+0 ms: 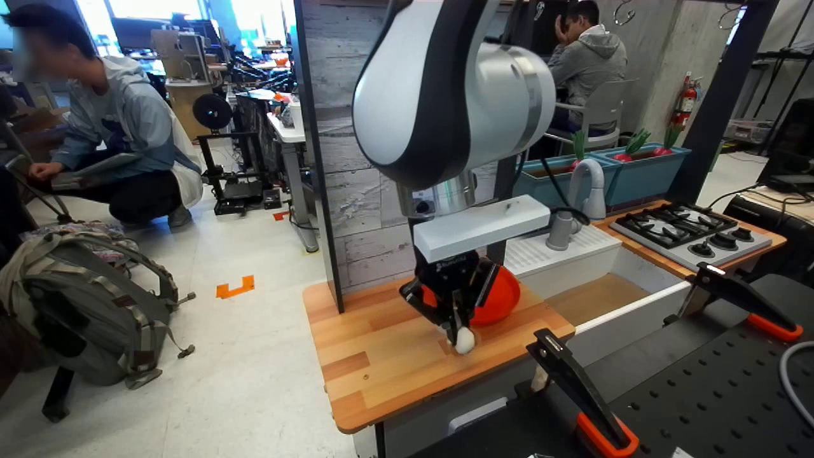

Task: Bring the bear toy closer to the sink

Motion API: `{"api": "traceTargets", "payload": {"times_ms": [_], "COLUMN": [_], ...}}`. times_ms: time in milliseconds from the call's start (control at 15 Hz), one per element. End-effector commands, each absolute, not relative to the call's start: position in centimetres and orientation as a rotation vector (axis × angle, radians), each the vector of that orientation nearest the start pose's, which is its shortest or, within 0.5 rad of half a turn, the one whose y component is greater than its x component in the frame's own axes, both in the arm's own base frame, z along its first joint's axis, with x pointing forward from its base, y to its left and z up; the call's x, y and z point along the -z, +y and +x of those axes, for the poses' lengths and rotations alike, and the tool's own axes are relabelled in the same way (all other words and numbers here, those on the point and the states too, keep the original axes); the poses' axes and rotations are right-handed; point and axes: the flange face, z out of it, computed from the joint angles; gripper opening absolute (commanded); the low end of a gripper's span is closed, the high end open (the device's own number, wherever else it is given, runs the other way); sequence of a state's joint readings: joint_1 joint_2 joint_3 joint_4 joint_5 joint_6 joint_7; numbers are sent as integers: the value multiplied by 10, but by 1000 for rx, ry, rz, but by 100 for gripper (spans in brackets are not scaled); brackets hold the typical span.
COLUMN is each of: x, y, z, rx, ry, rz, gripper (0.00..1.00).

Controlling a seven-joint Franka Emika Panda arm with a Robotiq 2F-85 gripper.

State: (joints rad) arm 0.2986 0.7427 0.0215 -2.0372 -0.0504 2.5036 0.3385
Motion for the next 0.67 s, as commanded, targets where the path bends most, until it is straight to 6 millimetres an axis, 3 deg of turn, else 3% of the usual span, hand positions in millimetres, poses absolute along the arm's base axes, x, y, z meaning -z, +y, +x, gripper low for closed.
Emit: {"api": "traceTargets", "payload": {"times_ms": [0, 333, 600], "x": [-94, -113, -114], "y": [146, 85, 32], "z": [489, 484, 495], "rx": [-318, -289, -252], "ry": [78, 215, 412], "rz": [-3225, -3225, -3186], "gripper": [4, 4, 4]}}
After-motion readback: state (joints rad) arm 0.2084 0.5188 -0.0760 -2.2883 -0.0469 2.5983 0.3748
